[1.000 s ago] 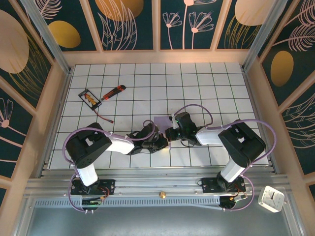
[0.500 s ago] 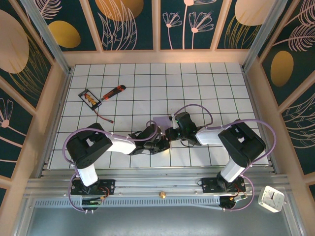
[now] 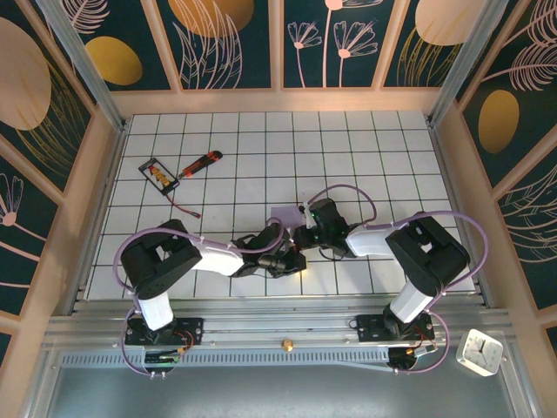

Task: Fold a paper plane with a square sheet of paper (pick it up from the middle)
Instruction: Third fold the triangle at the center of the table.

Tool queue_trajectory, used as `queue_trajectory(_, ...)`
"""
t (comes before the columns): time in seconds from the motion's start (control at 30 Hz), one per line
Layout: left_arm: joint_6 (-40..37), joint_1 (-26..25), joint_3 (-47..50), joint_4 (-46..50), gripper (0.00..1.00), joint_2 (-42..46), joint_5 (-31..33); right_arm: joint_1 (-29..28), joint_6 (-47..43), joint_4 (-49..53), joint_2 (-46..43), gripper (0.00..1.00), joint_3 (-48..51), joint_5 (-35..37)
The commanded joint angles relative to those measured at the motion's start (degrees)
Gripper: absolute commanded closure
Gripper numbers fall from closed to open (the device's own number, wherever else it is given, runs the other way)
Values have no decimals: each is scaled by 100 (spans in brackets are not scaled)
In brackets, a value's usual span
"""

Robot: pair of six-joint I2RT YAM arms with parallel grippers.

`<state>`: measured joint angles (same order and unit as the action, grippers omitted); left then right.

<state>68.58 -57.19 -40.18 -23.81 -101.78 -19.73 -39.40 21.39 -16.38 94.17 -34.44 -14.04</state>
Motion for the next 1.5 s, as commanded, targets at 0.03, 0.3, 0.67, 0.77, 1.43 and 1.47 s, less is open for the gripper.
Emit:
queue_trajectory(0.03,170,357,583,-490,99,969,39,2,16,915,351,100,271,122)
queue_trajectory(0.3,-74,1375,1025,0,100,1784,284,2,-3,915,398,100,227,104)
queue_trajectory(0.67,-652,1517,-136,239,100,500,-272,2,6,917,413,100,218,112)
queue_trajectory(0.77,-692,1515,-313,312,100,180,-279,7,15,909,416,100,219,104)
queue_trajectory(1.43,-1147,1585,-323,931,100,-254,203,1,-8,910,418,100,219,96)
queue_trajectory(1.47,-1166,1584,-328,940,100,-264,221,2,-12,915,422,100,218,95)
